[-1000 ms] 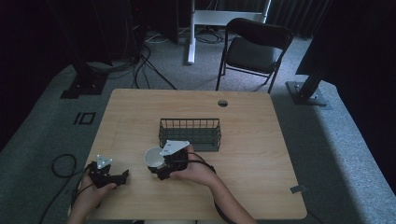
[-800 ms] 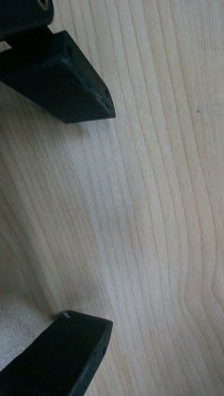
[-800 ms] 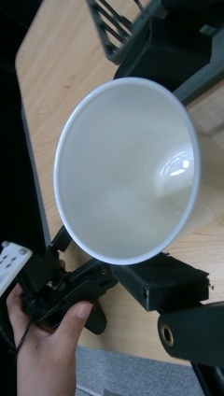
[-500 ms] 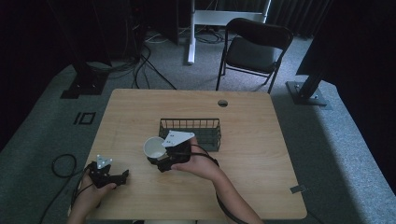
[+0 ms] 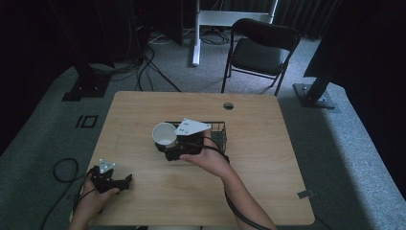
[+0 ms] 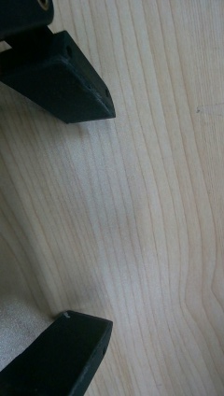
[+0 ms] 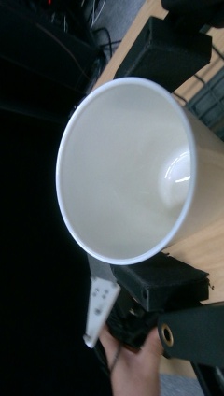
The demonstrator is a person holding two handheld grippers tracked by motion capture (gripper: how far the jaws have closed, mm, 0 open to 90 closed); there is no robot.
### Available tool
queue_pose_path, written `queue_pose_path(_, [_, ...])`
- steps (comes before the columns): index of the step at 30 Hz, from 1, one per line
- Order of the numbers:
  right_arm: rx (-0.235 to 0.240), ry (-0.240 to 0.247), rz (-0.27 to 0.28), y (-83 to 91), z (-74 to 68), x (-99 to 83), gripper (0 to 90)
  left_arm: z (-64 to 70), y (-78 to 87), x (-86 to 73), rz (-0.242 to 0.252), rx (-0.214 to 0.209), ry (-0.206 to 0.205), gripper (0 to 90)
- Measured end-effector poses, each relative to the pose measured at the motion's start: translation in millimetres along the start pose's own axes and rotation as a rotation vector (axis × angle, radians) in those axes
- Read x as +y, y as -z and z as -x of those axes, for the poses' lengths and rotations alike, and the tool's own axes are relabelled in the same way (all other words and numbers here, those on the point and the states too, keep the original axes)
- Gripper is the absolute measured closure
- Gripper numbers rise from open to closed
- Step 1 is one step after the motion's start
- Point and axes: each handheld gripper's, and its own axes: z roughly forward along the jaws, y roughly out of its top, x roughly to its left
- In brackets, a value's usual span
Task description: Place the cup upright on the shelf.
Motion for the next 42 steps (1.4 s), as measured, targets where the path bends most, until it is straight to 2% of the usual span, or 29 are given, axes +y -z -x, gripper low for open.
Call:
queue_pose_path(2, [-0.033,0.001,0.008,1.1,3.2,2.2,19.6,0.0,0.0,0.0,0.0,0.0,0.0,2.6])
queue_pose_path(3, [-0.033,0.001,0.008,1.1,3.2,2.2,19.6,0.0,0.0,0.0,0.0,0.0,0.0,2.6])
queue_pose_path(8, [-0.142,-0.031,0.025,3.6,14.7,7.1,19.7,0.0,-0.1,0.0,0.001,0.0,0.001,2.6])
queue_pose_path(9, [-0.165,-0.05,0.029,3.9,17.4,7.3,19.7,0.0,0.0,0.0,0.0,0.0,0.001,2.6])
queue_pose_path(14, [-0.284,-0.087,0.007,4.0,30.4,4.6,19.7,0.0,-0.1,0.0,0.001,0.0,0.001,2.6])
queue_pose_path(16, [-0.327,-0.087,-0.006,3.2,35.4,1.9,19.7,0.0,0.0,0.0,0.0,0.0,0.0,2.6])
queue_pose_path(20, [-0.381,-0.134,-0.024,1.6,45.4,-6.6,19.7,0.1,-0.1,0.0,0.001,0.001,0.001,2.6])
queue_pose_path(22, [-0.394,-0.166,-0.038,0.3,49.6,-11.8,19.7,0.1,-0.1,0.0,0.001,0.0,0.001,2.6])
queue_pose_path(28, [-0.433,-0.213,-0.071,-7.2,59.4,-28.0,19.7,0.1,-0.1,0.0,0.001,0.001,0.001,2.6])
queue_pose_path(38, [-0.472,-0.258,-0.124,-20.6,66.8,-51.9,19.7,0.1,-0.1,0.0,0.001,0.0,0.002,2.6])
queue_pose_path(42, [-0.47,-0.272,-0.14,-24.0,67.5,-57.3,19.7,0.1,-0.1,0.0,0.001,0.0,0.002,2.6])
